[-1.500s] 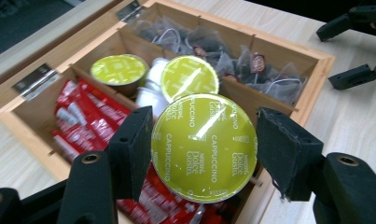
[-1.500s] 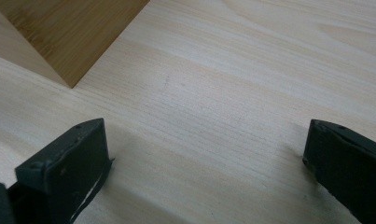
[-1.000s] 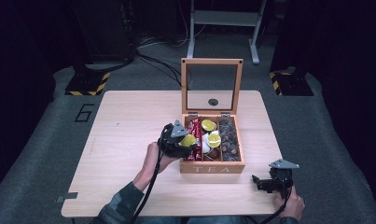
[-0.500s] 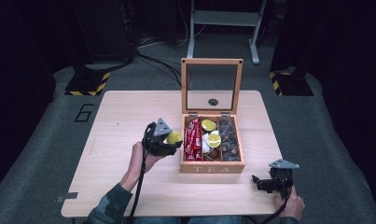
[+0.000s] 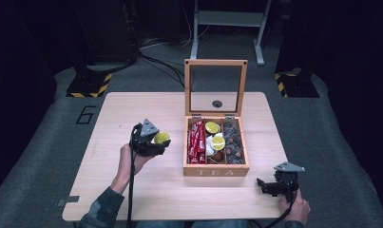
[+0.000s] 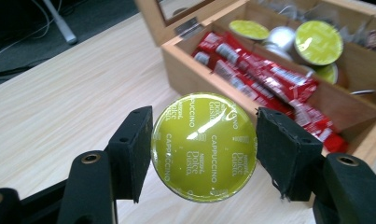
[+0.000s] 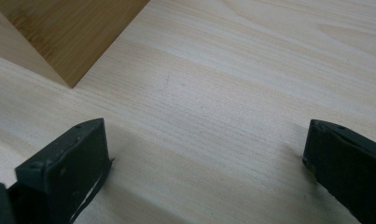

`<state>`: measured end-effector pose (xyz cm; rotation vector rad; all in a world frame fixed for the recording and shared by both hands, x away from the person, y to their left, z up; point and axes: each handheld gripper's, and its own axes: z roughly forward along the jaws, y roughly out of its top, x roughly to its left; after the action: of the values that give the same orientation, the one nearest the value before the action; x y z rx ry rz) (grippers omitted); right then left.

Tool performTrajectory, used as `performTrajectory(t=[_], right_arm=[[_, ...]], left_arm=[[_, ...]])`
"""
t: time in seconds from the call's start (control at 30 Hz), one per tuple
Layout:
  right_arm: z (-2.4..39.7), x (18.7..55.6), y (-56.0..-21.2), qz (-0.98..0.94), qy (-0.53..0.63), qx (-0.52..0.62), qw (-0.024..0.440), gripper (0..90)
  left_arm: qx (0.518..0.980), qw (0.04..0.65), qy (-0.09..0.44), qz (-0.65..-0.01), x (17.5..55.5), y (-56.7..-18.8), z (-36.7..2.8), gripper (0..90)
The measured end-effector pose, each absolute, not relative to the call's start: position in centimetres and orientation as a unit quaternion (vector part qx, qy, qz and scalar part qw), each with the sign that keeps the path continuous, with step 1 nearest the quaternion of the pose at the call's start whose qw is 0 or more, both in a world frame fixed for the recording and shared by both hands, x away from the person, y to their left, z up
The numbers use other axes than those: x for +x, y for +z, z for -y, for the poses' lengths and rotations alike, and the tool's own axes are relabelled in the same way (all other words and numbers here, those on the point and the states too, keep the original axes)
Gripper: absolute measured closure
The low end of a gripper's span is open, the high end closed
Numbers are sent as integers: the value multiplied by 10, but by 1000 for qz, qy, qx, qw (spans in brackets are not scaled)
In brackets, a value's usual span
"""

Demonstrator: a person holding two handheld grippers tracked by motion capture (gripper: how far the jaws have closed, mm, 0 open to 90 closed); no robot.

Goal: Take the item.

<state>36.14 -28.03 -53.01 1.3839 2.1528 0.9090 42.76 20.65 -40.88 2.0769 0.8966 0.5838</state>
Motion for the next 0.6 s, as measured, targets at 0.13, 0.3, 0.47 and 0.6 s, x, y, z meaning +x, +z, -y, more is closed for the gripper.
performTrajectory(t=[0.13,0.3,0.47,0.6], right_arm=[[280,361,-530,-775,327,498,211,0],[280,362,-530,-772,329,501,212,0],[279,361,-530,-771,329,503,211,0],[280,362,-530,-772,329,501,212,0]], left_arm=[[813,390,235,-363,431,-411,-216,382],[809,387,235,-374,435,-414,-225,383],[804,385,233,-388,441,-418,-235,383],[800,383,236,-396,443,-422,-242,383]])
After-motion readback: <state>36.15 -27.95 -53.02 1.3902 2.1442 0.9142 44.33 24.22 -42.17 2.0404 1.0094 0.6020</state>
